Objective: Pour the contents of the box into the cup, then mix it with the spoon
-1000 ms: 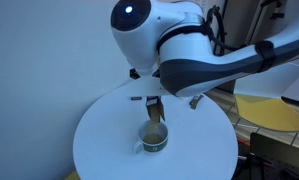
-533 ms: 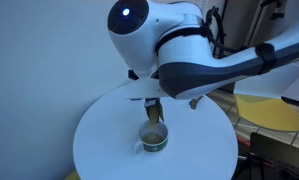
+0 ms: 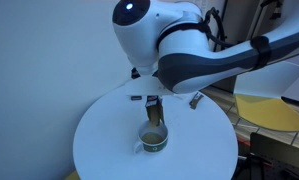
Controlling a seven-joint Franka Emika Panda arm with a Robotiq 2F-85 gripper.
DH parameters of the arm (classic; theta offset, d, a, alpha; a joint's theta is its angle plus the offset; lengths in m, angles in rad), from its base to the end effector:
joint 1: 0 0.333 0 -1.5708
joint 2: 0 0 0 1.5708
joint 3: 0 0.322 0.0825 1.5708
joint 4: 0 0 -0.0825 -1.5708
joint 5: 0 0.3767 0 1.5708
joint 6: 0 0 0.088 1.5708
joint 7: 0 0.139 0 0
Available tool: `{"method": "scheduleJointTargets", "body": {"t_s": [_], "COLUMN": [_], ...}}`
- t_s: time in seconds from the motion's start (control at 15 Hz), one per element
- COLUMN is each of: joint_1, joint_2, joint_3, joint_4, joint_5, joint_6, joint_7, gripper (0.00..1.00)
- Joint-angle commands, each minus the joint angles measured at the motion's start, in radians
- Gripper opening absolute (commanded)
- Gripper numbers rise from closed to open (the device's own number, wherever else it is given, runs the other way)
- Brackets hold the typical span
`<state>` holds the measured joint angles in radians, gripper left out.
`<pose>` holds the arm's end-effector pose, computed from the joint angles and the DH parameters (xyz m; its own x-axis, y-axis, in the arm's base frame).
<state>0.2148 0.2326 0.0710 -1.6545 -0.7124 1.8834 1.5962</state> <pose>0.6281 0.1092 0.4728 0.3871 -0.6910 0.6105 -0.8912 -0.4503 0.0554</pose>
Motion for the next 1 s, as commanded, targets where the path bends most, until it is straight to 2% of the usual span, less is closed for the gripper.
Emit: {"method": "scheduleJointTargets", "body": {"t_s": [0.0,0.33,0.93], "joint_1": [-0.018,-0.024,-0.096], "joint_2": [-0.015,-0.021,-0.071], "joint_3": [-0.001,-0.009,-0.040], "joint_4": [0.003,0.002,-0.039], "joint_5": [0.055,0.076,0.287], "joint_6": [-0.009,-0.011,0.046], "joint_7": [-0.019,-0.019,-0.087], "gripper": [0.19,0.19,0.19]}}
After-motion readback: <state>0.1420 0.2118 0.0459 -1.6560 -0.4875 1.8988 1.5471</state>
